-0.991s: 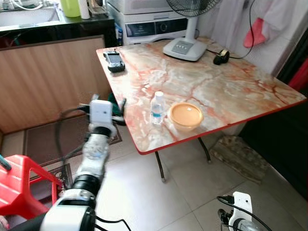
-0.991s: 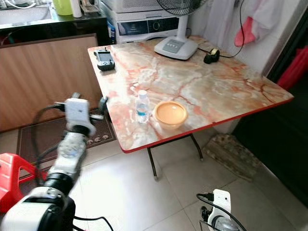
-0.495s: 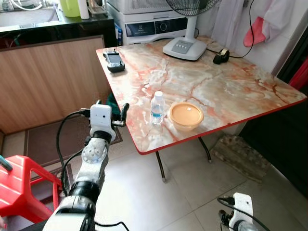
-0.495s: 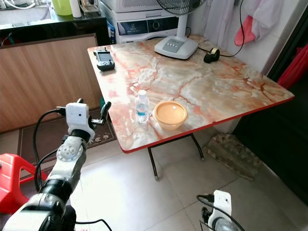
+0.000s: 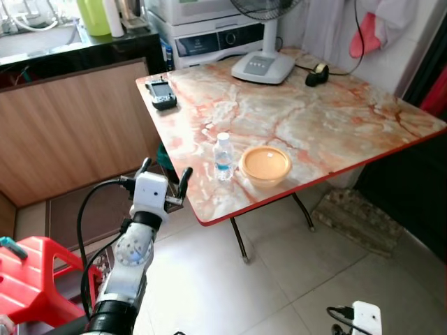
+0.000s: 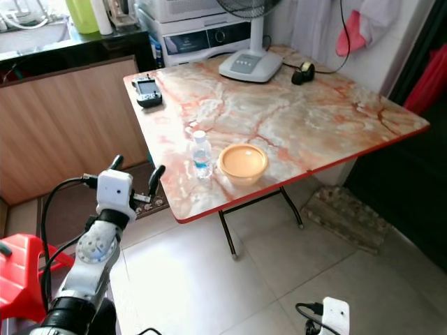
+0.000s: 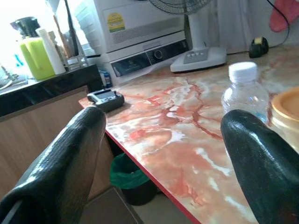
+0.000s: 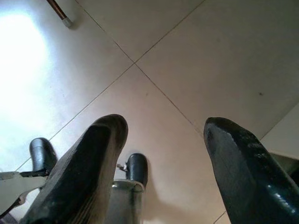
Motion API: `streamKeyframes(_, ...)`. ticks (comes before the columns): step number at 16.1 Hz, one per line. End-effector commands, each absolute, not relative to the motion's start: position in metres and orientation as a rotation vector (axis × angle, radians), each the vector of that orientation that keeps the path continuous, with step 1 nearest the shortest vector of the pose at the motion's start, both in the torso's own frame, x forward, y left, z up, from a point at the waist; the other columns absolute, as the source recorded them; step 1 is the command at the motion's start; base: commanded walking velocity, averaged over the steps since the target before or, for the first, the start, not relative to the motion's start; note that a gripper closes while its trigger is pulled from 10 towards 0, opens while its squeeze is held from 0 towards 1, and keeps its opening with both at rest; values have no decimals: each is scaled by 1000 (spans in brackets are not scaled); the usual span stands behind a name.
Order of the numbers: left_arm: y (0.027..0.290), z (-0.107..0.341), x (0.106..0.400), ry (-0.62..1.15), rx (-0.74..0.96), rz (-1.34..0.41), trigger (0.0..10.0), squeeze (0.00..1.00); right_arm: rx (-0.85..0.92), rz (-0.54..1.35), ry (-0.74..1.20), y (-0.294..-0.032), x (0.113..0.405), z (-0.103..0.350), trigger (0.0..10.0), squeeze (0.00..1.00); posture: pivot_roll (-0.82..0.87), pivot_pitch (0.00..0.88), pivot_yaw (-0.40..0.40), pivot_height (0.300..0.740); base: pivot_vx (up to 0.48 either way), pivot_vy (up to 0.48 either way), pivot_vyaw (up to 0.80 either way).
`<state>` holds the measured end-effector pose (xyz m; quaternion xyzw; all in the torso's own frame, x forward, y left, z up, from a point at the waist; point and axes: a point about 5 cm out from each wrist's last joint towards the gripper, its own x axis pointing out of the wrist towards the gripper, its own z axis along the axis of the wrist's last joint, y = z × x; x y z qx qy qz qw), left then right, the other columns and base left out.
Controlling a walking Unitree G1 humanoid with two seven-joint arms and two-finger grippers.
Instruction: Restocking fridge
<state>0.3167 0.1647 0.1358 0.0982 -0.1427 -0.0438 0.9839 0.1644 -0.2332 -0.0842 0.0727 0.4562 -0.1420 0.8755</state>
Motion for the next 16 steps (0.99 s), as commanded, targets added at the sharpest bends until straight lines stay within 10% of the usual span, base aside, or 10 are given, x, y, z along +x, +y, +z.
streamKeyframes(1, 172, 148, 321, -312, 155, -46, 10000, 0, 161, -301, 939, -231, 166, -84, 10000, 0, 72, 36, 49, 740, 0, 0, 0)
streamKeyframes(16, 140, 177, 340, -293, 28, -175, 10000, 0, 264, -366, 869, -223, 190, -75, 10000, 0, 94, 1, 57, 740, 0, 0, -121)
